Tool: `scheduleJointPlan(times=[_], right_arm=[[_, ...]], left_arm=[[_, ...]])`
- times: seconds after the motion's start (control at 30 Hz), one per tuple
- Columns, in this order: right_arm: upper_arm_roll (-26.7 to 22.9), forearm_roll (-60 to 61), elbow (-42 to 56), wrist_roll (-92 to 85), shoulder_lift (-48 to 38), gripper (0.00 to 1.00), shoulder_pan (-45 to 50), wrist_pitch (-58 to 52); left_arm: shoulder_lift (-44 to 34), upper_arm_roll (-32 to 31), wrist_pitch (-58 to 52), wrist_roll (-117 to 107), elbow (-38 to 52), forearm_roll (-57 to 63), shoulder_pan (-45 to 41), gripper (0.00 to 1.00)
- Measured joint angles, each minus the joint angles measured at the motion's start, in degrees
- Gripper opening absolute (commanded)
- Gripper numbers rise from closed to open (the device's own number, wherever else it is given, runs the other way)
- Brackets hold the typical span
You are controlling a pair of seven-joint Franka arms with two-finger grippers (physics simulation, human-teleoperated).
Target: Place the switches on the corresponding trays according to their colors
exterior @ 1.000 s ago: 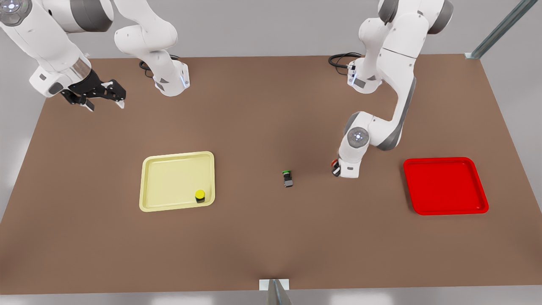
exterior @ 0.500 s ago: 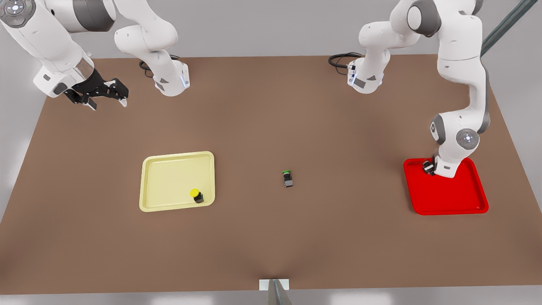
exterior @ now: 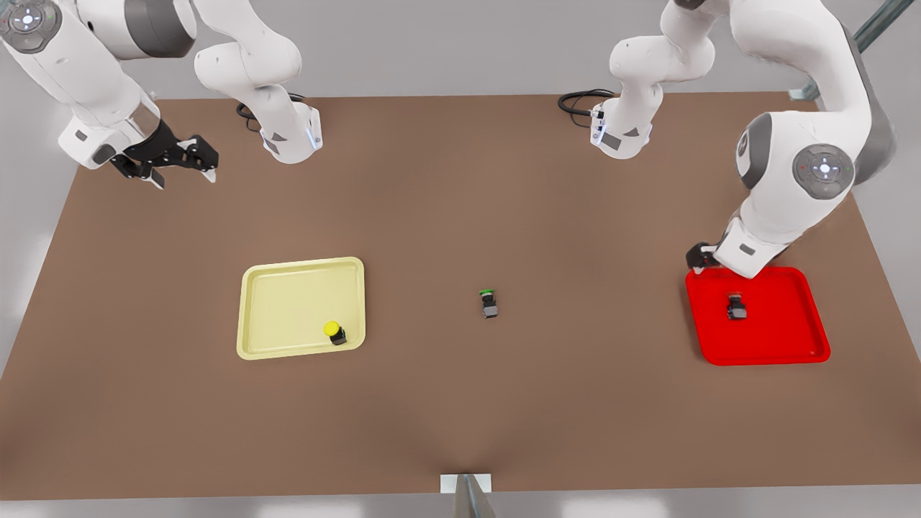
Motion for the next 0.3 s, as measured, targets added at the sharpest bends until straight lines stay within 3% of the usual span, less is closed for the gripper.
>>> scheduleJointPlan(times=[0.03, 0.1, 0.17, 0.2, 0.3], right_arm=[[0.0, 0.0, -2.7, 0.0, 0.0, 1.00, 0.0, 0.4], [-0.2, 0.0, -3.7, 0.0, 0.3, 1.00, -0.8, 1.0], [-0.3, 0.0, -3.8, 0.0, 0.2, 1.00, -0.7, 1.7], [-0.3, 0.0, -3.9, 0.0, 0.2, 1.00, -0.7, 1.6], [-0.3, 0.0, -3.8, 0.0, -0.1, 1.00, -0.6, 1.6]], left_arm=[[0.4, 0.2, -8.8, 1.0, 4.9, -1.7, 0.8, 1.00], [-19.5, 5.2, 3.4, 7.3, -21.4, -4.1, -4.5, 1.00], [-15.7, 5.6, 2.8, 7.4, -16.8, -5.9, -1.4, 1.00], [-10.6, 5.6, -1.4, 7.5, -9.3, -6.5, -2.4, 1.00], [-9.5, 5.6, -2.4, 7.4, -7.4, -7.5, -5.2, 1.00]])
